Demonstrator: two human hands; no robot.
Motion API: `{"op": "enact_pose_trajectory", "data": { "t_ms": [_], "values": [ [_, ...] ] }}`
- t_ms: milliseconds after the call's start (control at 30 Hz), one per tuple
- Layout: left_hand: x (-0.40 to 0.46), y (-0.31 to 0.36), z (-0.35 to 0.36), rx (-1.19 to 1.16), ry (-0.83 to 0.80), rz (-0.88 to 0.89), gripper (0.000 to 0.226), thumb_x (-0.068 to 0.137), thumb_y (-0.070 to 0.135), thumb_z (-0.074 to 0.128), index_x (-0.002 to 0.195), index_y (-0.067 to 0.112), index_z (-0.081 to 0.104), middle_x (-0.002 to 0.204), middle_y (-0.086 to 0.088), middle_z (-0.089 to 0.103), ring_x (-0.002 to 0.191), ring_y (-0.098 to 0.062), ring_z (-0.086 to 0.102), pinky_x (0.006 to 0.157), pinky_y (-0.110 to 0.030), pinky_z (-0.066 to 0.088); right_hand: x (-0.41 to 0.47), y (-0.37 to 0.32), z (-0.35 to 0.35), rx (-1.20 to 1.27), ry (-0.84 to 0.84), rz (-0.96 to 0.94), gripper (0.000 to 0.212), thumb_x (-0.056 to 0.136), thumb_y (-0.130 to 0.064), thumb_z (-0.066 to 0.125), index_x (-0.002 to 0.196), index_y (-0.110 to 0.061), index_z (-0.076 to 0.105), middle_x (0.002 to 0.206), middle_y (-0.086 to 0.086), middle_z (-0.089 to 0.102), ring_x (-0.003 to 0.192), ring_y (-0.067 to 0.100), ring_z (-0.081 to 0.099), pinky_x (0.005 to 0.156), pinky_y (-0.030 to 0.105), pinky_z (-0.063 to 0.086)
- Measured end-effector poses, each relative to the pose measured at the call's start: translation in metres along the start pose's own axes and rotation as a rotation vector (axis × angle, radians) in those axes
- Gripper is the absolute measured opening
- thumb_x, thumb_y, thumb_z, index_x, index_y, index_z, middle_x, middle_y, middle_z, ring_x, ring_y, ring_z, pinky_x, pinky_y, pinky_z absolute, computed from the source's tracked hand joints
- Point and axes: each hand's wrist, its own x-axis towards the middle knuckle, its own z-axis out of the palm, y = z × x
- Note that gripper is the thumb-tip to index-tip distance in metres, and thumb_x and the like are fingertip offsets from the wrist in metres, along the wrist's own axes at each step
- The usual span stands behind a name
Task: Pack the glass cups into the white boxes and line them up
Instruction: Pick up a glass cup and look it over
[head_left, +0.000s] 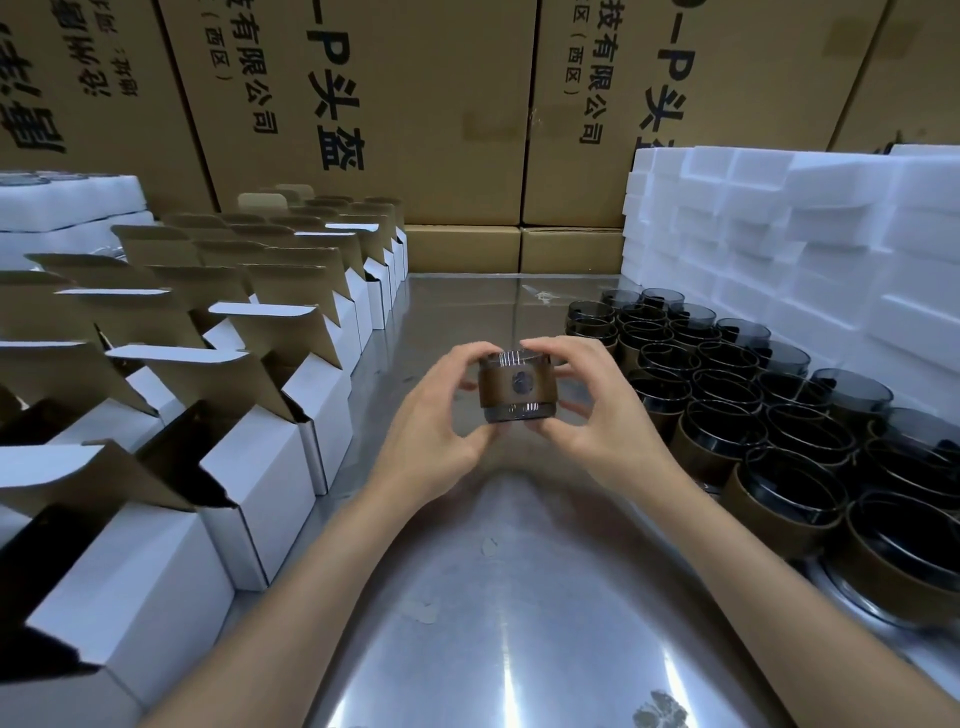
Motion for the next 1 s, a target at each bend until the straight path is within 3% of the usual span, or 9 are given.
{"op": "enact_pose_trajectory", "data": {
  "t_ms": [133, 267, 467, 633, 767, 867, 933, 1000],
  "values": [
    [-0.003, -0.001, 0.003, -0.108, -0.085, -0.091, 0.057, 0.074, -0.001, 0.072, 0.121, 0.018, 0.046, 0.130, 0.007, 0.050, 0.114, -0.010, 0.057, 0.099, -0.020, 0.043, -0.003, 0.005, 0.004, -0.258, -0.039, -0.056, 0.058, 0.073, -0.008, 0.078, 0.118, -0.031, 0.050, 0.114, -0.011, 0.036, 0.111, 0.015, 0.047, 0.093, 0.041, 0.048],
    [-0.005, 0.002, 0.006, -0.236, -0.158, -0.207, 0.053, 0.069, 0.020, 0.072, 0.114, 0.028, 0.044, 0.139, 0.009, 0.044, 0.122, -0.008, 0.052, 0.100, -0.013, 0.037, -0.004, 0.013, 0.002, -0.364, -0.104, -0.034, 0.059, 0.070, -0.021, 0.081, 0.116, -0.032, 0.046, 0.111, -0.012, 0.032, 0.109, 0.014, 0.045, 0.086, 0.043, 0.050],
    [-0.005, -0.002, 0.009, -0.232, -0.122, -0.234, 0.043, 0.079, 0.015, 0.075, 0.101, 0.035, 0.044, 0.132, 0.006, 0.047, 0.117, -0.020, 0.056, 0.107, -0.030, 0.040, -0.003, 0.017, 0.001, -0.361, -0.168, -0.001, 0.061, 0.062, -0.036, 0.086, 0.106, -0.031, 0.044, 0.109, -0.010, 0.036, 0.103, 0.012, 0.047, 0.082, 0.038, 0.049],
    [-0.006, -0.005, 0.010, -0.174, -0.111, -0.188, 0.049, 0.074, 0.007, 0.078, 0.095, 0.032, 0.041, 0.129, 0.000, 0.045, 0.118, -0.021, 0.054, 0.101, -0.024, 0.039, -0.004, 0.015, 0.000, -0.362, -0.150, 0.014, 0.050, 0.065, -0.039, 0.083, 0.098, -0.033, 0.045, 0.105, -0.013, 0.041, 0.104, 0.012, 0.047, 0.085, 0.037, 0.047],
    [-0.006, -0.007, 0.009, -0.163, -0.136, -0.219, 0.059, 0.073, 0.005, 0.078, 0.114, 0.026, 0.041, 0.130, -0.001, 0.044, 0.123, -0.017, 0.047, 0.101, -0.024, 0.039, -0.010, 0.009, 0.005, -0.424, -0.177, 0.008, 0.046, 0.069, -0.042, 0.079, 0.101, -0.034, 0.046, 0.106, -0.014, 0.037, 0.105, 0.012, 0.045, 0.085, 0.034, 0.046],
    [-0.007, -0.004, 0.008, -0.223, -0.164, -0.265, 0.070, 0.074, 0.006, 0.077, 0.127, 0.026, 0.036, 0.130, 0.002, 0.043, 0.127, -0.012, 0.042, 0.098, -0.017, 0.038, -0.016, 0.004, 0.009, -0.453, -0.211, 0.034, 0.052, 0.073, -0.042, 0.075, 0.116, -0.027, 0.051, 0.117, -0.009, 0.039, 0.114, 0.015, 0.043, 0.089, 0.037, 0.046],
    [-0.008, 0.001, 0.008, -0.257, -0.181, -0.308, 0.072, 0.072, 0.012, 0.074, 0.130, 0.028, 0.034, 0.131, 0.002, 0.042, 0.124, -0.014, 0.043, 0.090, -0.009, 0.038, -0.019, -0.002, 0.009, -0.449, -0.210, 0.073, 0.054, 0.078, -0.035, 0.073, 0.126, -0.026, 0.049, 0.124, -0.008, 0.038, 0.120, 0.013, 0.036, 0.096, 0.035, 0.041],
    [-0.008, 0.004, 0.007, -0.302, -0.158, -0.347, 0.074, 0.067, 0.018, 0.065, 0.134, 0.023, 0.034, 0.134, -0.002, 0.042, 0.122, -0.015, 0.045, 0.087, -0.012, 0.040, -0.023, -0.015, 0.010, -0.374, -0.137, 0.098, 0.053, 0.081, -0.023, 0.069, 0.129, -0.025, 0.048, 0.125, -0.010, 0.033, 0.121, 0.008, 0.028, 0.103, 0.026, 0.030]
  ]
}}
